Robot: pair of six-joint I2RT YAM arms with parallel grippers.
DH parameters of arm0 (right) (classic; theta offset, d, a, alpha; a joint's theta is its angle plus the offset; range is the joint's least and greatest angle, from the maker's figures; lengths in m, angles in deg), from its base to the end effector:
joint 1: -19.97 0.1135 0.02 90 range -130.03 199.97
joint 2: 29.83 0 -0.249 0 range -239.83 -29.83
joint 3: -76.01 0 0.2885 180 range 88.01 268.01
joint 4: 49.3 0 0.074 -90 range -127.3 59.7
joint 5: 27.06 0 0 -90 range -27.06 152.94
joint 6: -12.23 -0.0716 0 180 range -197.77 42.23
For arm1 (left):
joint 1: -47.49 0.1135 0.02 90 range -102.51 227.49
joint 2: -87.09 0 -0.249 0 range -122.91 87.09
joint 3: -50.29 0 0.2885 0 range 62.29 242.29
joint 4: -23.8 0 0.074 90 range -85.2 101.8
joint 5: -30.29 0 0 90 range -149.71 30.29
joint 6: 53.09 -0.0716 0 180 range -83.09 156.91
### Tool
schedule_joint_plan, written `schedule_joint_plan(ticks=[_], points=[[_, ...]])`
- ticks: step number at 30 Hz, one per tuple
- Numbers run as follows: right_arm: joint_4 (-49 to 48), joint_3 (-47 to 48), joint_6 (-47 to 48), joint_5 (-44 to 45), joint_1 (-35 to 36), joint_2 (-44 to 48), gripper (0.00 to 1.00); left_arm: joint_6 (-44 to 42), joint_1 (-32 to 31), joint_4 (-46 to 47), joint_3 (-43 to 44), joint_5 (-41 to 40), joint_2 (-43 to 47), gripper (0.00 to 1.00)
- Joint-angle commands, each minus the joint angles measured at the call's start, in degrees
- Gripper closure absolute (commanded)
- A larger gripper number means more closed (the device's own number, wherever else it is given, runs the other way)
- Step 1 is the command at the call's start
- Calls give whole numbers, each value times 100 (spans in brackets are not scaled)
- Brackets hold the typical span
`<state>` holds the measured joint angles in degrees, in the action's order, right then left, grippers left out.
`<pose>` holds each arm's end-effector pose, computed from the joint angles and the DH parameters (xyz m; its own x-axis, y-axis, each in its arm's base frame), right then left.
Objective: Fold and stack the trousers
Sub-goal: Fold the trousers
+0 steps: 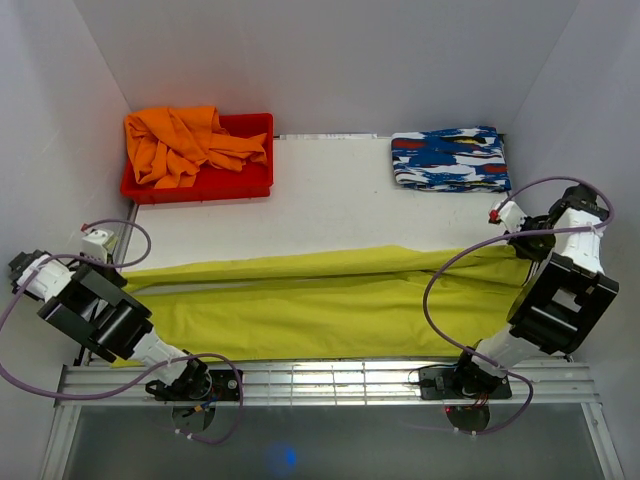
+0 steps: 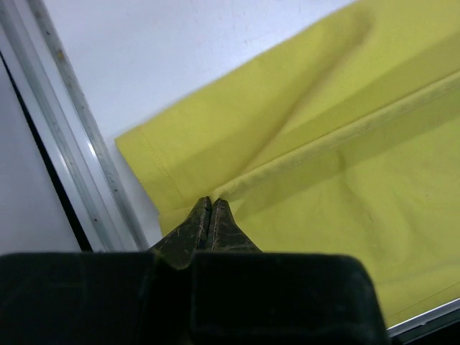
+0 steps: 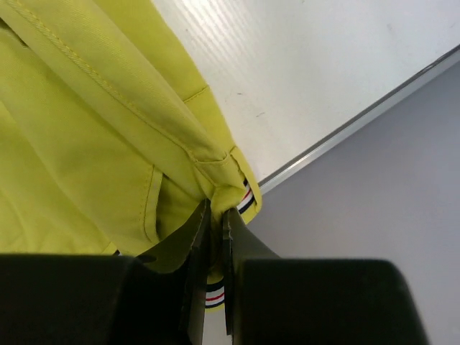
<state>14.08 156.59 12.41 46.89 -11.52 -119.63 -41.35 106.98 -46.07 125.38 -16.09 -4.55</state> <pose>0.3059 -0.1642 0.1800 -0.4289 -0.8642 -0.2629 -0.8151 0.4957 -0.2999 0.2007 0.2433 0.1546 -0.6923 0.2212 -0.6868 0.3736 0.9242 -0.0790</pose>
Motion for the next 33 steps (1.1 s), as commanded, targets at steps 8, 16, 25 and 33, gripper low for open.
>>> schedule_joint_plan(ticks=[8, 16, 25, 33], points=[[224, -502, 1607, 234, -753, 1209, 92, -1051, 791, -2254, 2005, 183, -215, 100], [-153, -1784, 2488, 682, -1211, 1272, 92, -2118, 1241, -1530, -285, -1977, 190, 100], [-840, -1893, 1277, 1192, -571, 359, 92, 177, 697, 513, -1019, -2437, -697, 100], [-778, -374, -262, 964, 484, -749, 92, 2259, -788, 935, 254, -1945, -1294, 100]])
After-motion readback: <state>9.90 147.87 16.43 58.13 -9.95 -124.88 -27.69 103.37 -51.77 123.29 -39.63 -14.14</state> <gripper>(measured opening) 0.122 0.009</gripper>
